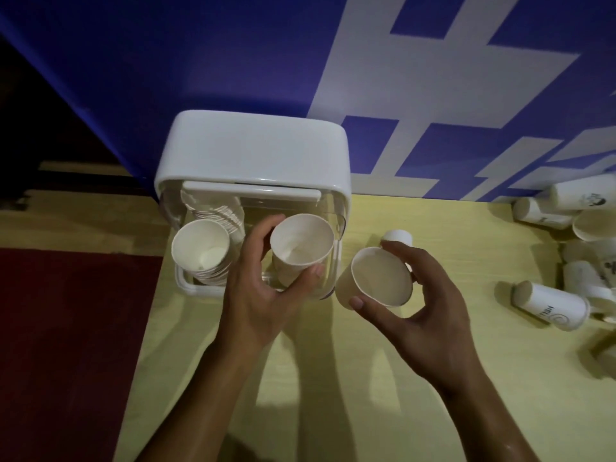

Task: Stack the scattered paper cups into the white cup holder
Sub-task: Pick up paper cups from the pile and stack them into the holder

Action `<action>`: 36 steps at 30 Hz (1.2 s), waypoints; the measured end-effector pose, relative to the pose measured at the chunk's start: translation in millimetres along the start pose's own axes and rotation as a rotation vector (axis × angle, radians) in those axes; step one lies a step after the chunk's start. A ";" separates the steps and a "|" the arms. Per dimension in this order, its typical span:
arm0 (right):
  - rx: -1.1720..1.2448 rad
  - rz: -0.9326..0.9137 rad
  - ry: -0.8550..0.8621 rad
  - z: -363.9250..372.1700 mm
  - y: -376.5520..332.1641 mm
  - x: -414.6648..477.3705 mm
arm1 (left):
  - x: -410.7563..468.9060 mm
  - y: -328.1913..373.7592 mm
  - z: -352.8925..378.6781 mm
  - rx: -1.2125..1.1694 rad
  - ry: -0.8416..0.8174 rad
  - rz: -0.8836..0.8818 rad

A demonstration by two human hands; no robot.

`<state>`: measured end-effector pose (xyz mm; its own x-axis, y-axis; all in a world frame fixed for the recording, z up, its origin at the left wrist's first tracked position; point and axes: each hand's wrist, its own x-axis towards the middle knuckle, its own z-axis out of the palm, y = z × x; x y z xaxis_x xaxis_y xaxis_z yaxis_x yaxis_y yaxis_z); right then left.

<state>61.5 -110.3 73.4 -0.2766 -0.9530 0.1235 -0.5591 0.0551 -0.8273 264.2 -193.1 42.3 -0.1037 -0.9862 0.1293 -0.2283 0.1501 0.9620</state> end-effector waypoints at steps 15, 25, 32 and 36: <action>0.011 -0.012 -0.015 2.5 -0.9 4.2 | 0.5 -21.8 5.3 0.094 -0.054 -0.060; 0.007 -0.030 0.003 5.9 -5.8 6.5 | -3.3 -45.0 0.4 0.212 -0.150 -0.131; 0.028 -0.072 0.060 16.0 -26.9 25.1 | -8.9 -29.9 -7.7 0.129 -0.125 -0.142; 0.070 -0.112 0.051 33.3 -44.4 34.8 | -18.2 -1.9 -16.2 -0.021 -0.010 -0.081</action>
<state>102.7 -155.8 96.1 -0.2558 -0.9355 0.2436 -0.5333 -0.0736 -0.8427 282.2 -176.6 42.0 -0.0953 -0.9943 0.0483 -0.2164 0.0681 0.9739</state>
